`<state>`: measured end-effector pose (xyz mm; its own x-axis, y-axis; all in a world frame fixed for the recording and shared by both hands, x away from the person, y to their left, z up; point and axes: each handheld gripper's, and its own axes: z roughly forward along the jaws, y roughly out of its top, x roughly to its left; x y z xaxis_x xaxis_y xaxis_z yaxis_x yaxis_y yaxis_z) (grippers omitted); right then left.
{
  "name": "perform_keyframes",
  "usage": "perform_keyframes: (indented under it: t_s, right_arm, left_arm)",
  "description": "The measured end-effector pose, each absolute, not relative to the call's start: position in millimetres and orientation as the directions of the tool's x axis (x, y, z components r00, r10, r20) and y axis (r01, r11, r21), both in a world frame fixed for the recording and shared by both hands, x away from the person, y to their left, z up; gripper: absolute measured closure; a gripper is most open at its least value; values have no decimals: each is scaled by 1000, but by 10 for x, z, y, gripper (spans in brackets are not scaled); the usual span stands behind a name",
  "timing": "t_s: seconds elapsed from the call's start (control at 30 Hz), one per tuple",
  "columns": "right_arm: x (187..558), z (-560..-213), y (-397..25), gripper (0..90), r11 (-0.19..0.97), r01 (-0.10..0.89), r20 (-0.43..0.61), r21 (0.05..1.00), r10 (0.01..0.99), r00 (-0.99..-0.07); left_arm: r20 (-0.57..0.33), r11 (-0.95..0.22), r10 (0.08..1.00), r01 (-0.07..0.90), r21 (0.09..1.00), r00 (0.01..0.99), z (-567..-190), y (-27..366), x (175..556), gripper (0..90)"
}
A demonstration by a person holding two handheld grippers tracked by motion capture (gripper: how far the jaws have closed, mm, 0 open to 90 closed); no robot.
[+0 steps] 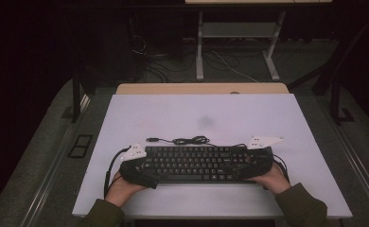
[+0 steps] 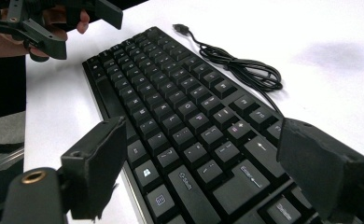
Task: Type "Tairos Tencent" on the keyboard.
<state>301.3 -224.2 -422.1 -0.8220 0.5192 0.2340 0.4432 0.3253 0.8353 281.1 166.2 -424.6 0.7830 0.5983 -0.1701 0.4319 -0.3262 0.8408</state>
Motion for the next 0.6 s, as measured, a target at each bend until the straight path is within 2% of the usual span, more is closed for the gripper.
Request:
perform_keyframes:
  t_s: [0.13,0.17,0.6]
  right_arm:
    - [3031,-4226,-2197,163,331,442,234,834,514,-826]
    - [3038,-4227,-2175,200,332,441,236,834,509,-828]
    - [3085,-4246,-2050,350,360,430,230,828,481,-846]
  left_arm:
    - [-172,-324,600,434,841,781,-4247,1665,2812,0]
    - [-172,-324,600,434,841,781,-4247,1665,2812,0]
    - [-173,-324,601,435,840,780,-4248,1665,2810,0]
